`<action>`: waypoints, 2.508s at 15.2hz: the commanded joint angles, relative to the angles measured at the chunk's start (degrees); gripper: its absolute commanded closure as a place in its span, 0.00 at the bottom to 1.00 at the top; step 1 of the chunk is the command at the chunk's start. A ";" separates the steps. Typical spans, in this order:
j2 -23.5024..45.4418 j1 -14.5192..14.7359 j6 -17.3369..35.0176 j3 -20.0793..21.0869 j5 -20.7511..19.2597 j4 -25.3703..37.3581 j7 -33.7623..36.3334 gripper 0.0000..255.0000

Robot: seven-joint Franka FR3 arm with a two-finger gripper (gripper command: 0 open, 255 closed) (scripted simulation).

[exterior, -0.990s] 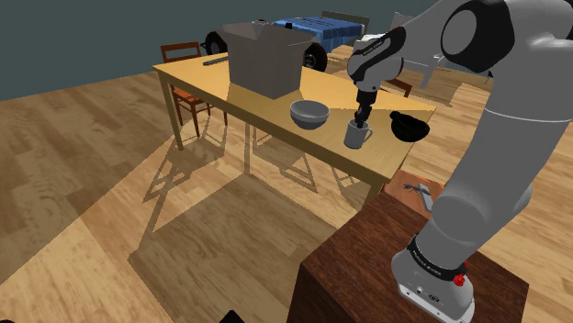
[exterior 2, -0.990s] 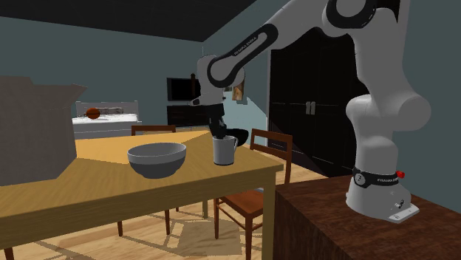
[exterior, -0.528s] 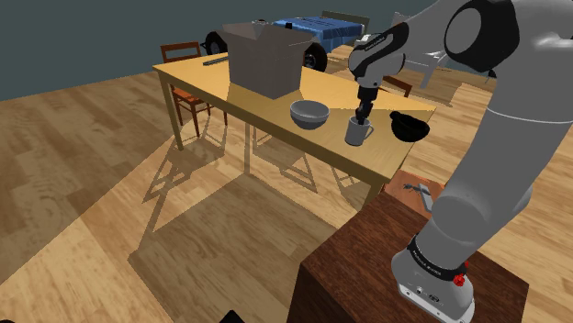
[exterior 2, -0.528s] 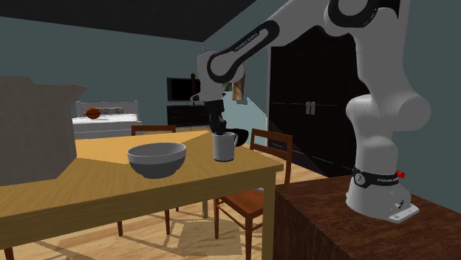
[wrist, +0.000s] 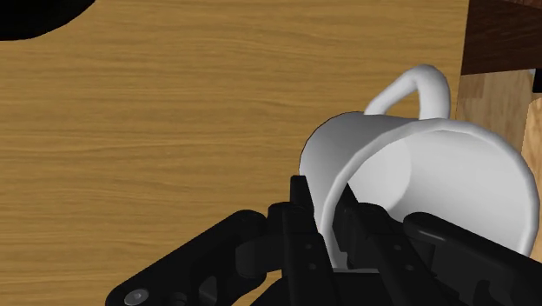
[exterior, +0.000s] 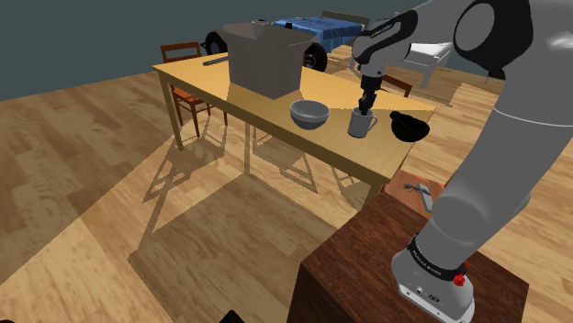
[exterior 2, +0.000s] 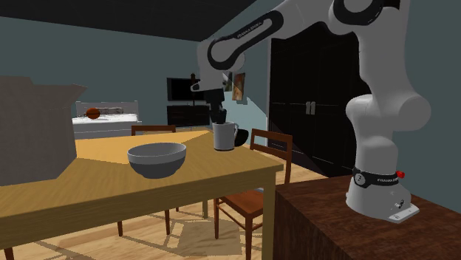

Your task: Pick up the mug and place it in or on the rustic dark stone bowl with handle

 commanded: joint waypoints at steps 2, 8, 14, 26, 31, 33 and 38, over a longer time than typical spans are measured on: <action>-0.76 0.12 -2.30 0.00 -0.29 1.58 0.25 1.00; -2.03 0.22 -6.66 -0.04 -0.78 4.75 0.47 1.00; -2.86 0.28 -11.10 -0.07 -1.09 8.42 0.57 1.00; -0.81 -3.67 -16.97 -3.15 -0.88 16.38 -6.48 1.00; 3.25 -8.20 -18.44 -5.91 0.42 21.75 -13.75 1.00; 5.34 -10.27 -19.23 -6.86 1.24 24.52 -16.68 1.00; 11.85 -16.34 -21.97 -8.73 4.01 33.36 -23.89 1.00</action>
